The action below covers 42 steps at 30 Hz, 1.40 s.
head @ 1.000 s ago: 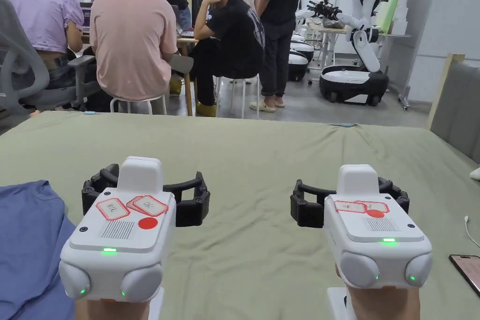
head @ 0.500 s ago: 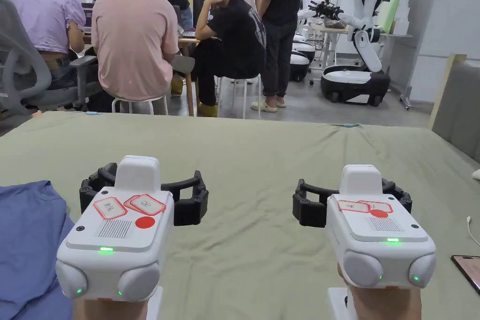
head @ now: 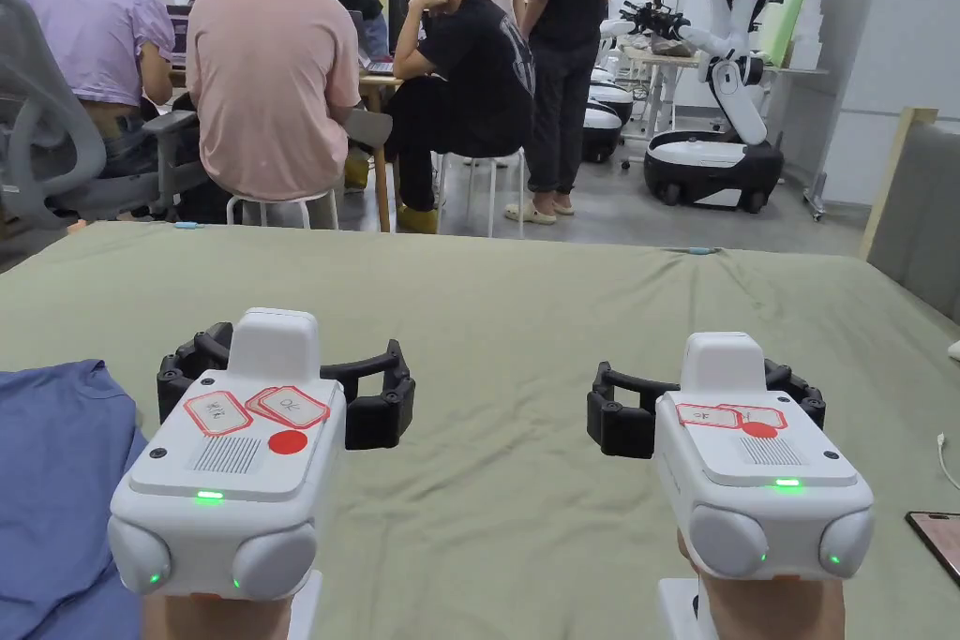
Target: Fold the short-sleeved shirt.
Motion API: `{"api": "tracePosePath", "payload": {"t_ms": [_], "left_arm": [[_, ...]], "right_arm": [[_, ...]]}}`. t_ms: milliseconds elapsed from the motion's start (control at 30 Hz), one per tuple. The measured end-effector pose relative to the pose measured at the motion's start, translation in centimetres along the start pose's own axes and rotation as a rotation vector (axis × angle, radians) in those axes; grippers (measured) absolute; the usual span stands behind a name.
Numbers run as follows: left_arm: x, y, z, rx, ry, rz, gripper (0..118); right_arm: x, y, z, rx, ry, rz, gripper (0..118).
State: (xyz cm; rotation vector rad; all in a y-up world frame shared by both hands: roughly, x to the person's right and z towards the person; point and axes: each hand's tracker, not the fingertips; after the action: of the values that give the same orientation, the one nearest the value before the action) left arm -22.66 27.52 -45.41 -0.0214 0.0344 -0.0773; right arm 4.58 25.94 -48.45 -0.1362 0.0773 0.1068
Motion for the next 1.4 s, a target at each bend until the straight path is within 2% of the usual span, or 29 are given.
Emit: {"api": "tracePosePath", "payload": {"t_ms": [500,533,667,733,800,833,900,933,967,1000,1033,1067,1133,1200,1300,1367,1400], "left_arm": [[0.3,-0.4,0.1,-0.004,-0.009,-0.004,118],[0.3,-0.4,0.1,-0.006,-0.010,-0.002,118],[0.8,0.2,0.7,-0.006,-0.018,0.005,118],[0.9,0.2,0.7,-0.004,-0.019,0.003,118],[0.9,0.1,0.6,-0.001,-0.013,0.000,118],[0.9,0.2,0.6,-0.002,-0.010,-0.001,118],[0.9,0.3,0.7,-0.004,-0.006,0.004,115],[0.9,0.3,0.8,-0.002,-0.012,0.009,112],[0.9,0.3,1.0,0.002,-0.038,0.016,92],[0.5,0.0,0.6,-0.005,-0.039,0.019,60],[0.5,-0.4,0.1,-0.002,-0.025,-0.002,3],[0.5,-0.6,-0.2,-0.003,0.034,-0.032,0],[0.5,-0.8,-0.3,-0.010,-0.026,-0.001,0],[0.4,-0.9,-0.4,-0.023,-0.005,0.003,0],[-1.0,-0.7,0.4,-0.008,0.024,-0.006,0],[-3.1,-0.6,0.9,-0.006,0.081,-0.005,0],[-4.8,-0.4,1.6,-0.009,0.129,-0.012,0]], "right_arm": [[0.0,-0.3,-0.1,-0.004,-0.008,-0.003,118],[0.7,-0.8,0.2,-0.062,-0.132,-0.052,118],[1.0,-1.1,-0.6,-0.044,-0.090,-0.036,118],[1.1,-1.4,-1.2,-0.044,-0.101,-0.024,118],[1.0,-0.9,-0.9,-0.015,-0.080,-0.013,112],[1.0,-0.6,-0.5,-0.027,-0.078,-0.015,102],[1.3,-0.6,-0.6,-0.032,-0.089,-0.014,93],[1.1,-0.7,-0.2,-0.048,-0.106,-0.012,88],[1.0,-0.6,0.0,-0.045,-0.113,-0.009,66],[1.1,-0.7,-0.1,-0.044,-0.135,0.004,32],[1.2,-0.7,-0.1,-0.037,-0.159,0.016,0],[1.2,-0.9,0.5,-0.008,-0.168,0.015,0],[1.7,-0.8,0.8,-0.019,-0.119,-0.020,0],[1.1,-0.6,0.8,-0.015,-0.145,0.025,0],[0.1,-0.3,0.2,-0.018,-0.111,-0.003,0],[-2.5,-0.1,-0.7,-0.018,-0.071,0.009,0],[-4.5,0.1,-1.4,-0.013,-0.021,0.015,0]]}}
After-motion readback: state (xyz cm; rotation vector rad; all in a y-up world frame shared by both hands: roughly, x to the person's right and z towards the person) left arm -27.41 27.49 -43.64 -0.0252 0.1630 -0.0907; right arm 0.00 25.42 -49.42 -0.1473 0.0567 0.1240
